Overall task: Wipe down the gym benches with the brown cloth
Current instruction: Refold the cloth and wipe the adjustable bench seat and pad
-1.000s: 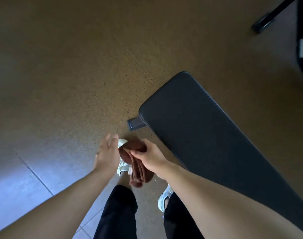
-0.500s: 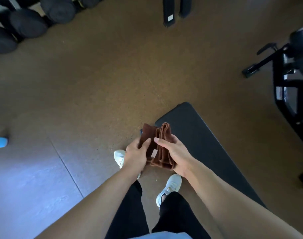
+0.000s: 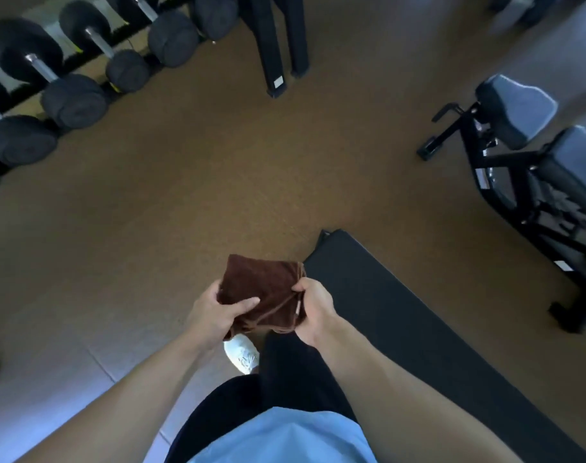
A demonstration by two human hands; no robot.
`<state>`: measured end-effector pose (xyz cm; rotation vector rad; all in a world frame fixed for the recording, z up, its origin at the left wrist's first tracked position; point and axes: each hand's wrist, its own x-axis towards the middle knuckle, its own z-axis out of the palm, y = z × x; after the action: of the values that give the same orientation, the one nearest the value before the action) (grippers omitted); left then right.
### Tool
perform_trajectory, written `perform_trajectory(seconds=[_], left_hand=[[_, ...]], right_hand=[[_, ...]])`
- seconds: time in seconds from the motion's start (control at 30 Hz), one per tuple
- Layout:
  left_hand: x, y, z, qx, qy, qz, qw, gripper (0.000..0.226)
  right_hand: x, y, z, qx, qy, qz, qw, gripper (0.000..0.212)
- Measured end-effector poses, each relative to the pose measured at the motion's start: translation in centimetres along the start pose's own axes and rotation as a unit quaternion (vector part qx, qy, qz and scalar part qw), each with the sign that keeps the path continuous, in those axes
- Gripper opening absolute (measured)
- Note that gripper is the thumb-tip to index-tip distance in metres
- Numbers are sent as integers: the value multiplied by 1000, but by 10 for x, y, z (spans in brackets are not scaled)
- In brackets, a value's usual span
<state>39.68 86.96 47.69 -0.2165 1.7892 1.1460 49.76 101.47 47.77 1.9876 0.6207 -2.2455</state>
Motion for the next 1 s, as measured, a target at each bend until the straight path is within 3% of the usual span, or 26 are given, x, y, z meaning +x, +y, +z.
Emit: perform_trajectory(seconds=[0.17, 0.23, 0.37, 0.53, 0.63, 0.73, 0.9, 1.0], left_hand=[[39, 40, 17, 43, -47, 14, 998, 103], [55, 57, 32, 61, -78, 15, 995, 110], [92, 96, 67, 108, -141, 28, 984, 110], [140, 164, 109, 233, -250, 23, 939, 144], [170, 223, 139, 290, -251, 56, 922, 109], [187, 284, 178, 248, -258, 38, 933, 67], [201, 359, 244, 254, -249, 32, 934, 34], [218, 391, 271, 284, -221, 23, 933, 35]], right_hand=[[7, -39, 8, 63, 18, -20, 998, 30], [12, -61, 5, 80, 26, -21, 996, 36], [29, -111, -4, 109, 13, -63, 992, 27], [50, -186, -17, 89, 4, -148, 985, 12], [63, -235, -13, 82, 48, -191, 977, 10], [64, -275, -3, 62, 62, -232, 969, 15], [57, -339, 5, 50, 15, -265, 963, 22], [61, -375, 3, 70, 31, -253, 964, 22]])
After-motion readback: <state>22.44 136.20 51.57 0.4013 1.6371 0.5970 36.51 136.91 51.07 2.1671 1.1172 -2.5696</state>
